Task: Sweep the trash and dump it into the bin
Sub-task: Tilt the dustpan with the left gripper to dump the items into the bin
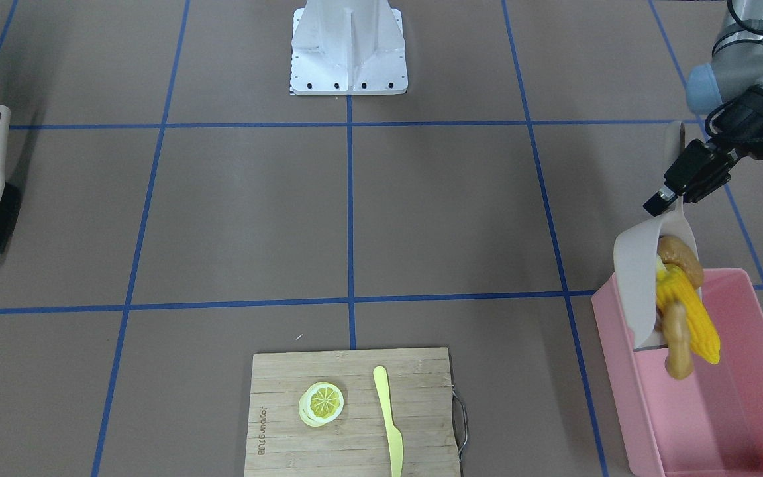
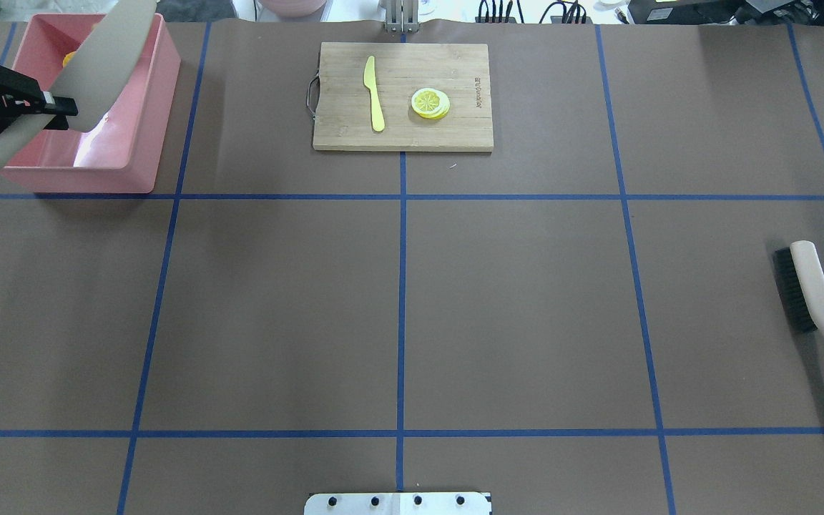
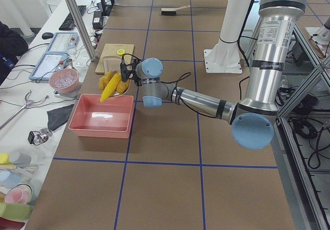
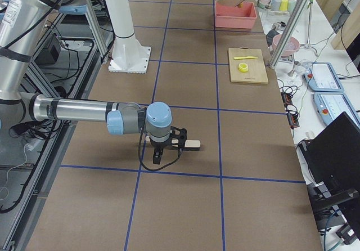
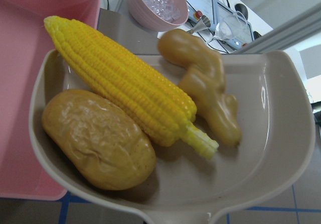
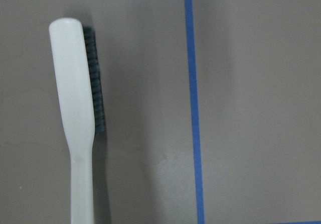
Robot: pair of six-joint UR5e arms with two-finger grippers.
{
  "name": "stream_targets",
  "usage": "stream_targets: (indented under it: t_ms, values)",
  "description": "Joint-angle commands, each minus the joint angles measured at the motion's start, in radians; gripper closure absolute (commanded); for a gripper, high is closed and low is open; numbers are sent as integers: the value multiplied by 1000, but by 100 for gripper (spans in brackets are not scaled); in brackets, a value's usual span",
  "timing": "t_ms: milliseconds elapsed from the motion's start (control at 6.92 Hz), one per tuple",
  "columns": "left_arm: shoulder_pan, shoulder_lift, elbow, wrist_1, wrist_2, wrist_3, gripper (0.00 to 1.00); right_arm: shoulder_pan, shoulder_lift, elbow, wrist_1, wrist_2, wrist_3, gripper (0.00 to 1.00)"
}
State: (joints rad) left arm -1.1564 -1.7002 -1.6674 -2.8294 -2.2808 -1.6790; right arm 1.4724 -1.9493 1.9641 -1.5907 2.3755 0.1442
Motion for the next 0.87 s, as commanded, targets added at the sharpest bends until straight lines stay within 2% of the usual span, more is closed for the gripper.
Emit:
stream_targets:
  t_ms: [0, 289, 433, 722]
  values:
    - [-3, 13, 0, -64, -66, -164, 100, 103, 182, -8, -344, -92, -257, 0]
    - [-9, 4, 0, -64, -103, -186, 100, 178, 171, -25, -350, -88, -265, 0]
    - [-17, 2, 0, -64, -112, -189, 100, 178, 167, -25, -344, -107, -256, 0]
    - [-84, -16, 0, -65, -199, -232, 100, 180, 168, -36, -338, -111, -252, 0]
